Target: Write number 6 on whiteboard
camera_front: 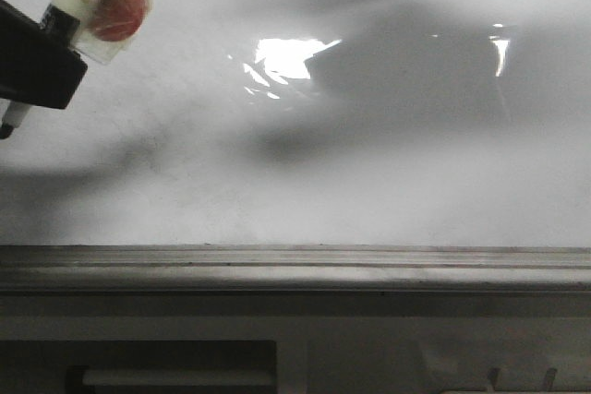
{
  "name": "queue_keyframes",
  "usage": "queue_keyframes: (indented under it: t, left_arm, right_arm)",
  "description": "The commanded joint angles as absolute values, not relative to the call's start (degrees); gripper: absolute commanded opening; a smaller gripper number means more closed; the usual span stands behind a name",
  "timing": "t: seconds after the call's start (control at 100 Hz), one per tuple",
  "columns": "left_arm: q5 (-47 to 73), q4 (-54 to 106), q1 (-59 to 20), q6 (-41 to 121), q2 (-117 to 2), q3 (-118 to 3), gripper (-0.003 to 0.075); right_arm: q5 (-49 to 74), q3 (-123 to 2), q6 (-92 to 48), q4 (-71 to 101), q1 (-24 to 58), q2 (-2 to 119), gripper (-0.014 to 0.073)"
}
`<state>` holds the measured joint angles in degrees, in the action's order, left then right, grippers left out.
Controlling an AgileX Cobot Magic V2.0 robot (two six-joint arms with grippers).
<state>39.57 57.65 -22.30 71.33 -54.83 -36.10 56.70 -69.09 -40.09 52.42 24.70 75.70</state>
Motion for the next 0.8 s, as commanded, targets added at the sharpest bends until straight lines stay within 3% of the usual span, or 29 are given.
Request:
queue_keyframes:
  t: [0.0,0.28,0.53,0.61,0.79]
  left_arm:
    - [39.21,59.34,-22.56,71.54,-53.99,-38.11,-0.0020]
    - [38.95,58.43,-22.56,71.54,-53.99,-38.11,-0.0020]
    - [37.97,58.43,-22.56,71.54,-53.99,-38.11,-0.0020]
    - [37.97,58.43,-22.56,71.54,-53.99,-38.11,-0.0020]
    - [37.54,58.64,-22.56,71.54,-53.99,-38.35,-0.0020]
  right_arm:
    - [58.27,-75.35,-40.69,55.60,25.77,78.66,0.0468]
    - [69.71,-88.50,-37.75,55.39,27.30,89.66,0.0468]
    - [70.67,-92.10,-37.24,51.65,32.10,93.68,0.0454]
    - [70.32,-92.10,-37.24,51.65,32.40,93.75,0.0349]
    - [71.14,-92.10,-39.05,51.65,32.40,93.75,-0.0061]
